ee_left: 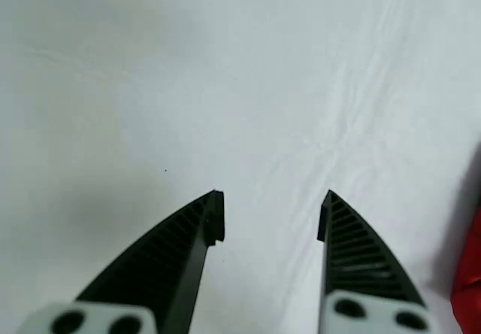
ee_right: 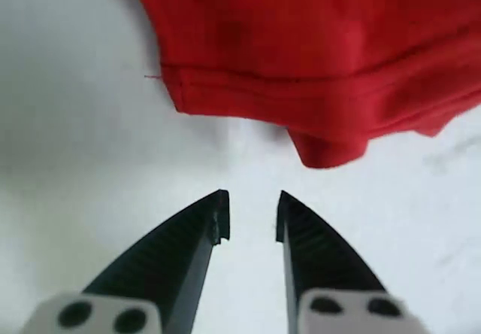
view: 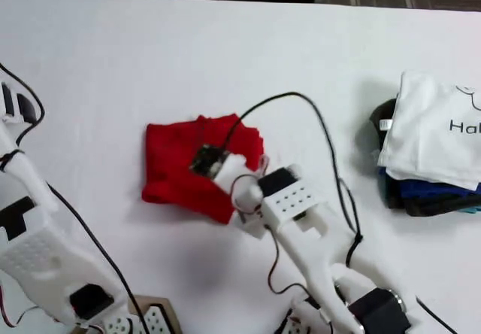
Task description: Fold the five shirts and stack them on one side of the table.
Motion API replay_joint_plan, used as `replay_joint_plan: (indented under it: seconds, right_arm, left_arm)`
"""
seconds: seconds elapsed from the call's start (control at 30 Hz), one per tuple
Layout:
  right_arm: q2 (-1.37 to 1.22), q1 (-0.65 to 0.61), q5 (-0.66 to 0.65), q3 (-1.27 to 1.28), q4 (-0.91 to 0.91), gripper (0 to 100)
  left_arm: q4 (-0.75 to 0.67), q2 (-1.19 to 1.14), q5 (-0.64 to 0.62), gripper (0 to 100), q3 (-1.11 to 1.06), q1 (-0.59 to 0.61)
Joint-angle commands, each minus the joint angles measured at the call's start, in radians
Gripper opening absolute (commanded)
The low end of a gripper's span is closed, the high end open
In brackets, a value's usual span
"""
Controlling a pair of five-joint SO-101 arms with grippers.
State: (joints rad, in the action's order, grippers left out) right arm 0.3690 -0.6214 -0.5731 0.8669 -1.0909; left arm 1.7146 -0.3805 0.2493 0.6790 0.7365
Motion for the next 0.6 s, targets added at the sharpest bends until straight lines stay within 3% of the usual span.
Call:
replay_joint_plan:
  seconds: [0.0, 0.13, 0.57]
  right_arm:
    - [0.039, -0.114, 0.000, 0.000, 0.019, 14.8]
    - [0.033, -0.232, 0.000, -0.006, 0.051, 14.9]
    - [-0.351, -0.226, -0.003, -0.187, 0.174, 14.9]
  left_arm:
    - [-0.006, 0.006, -0.006, 23, 0.002, 0.009]
    - [-0.006, 0.006, -0.006, 23, 0.002, 0.009]
    - [-0.006, 0.006, -0.006, 23, 0.002, 0.009]
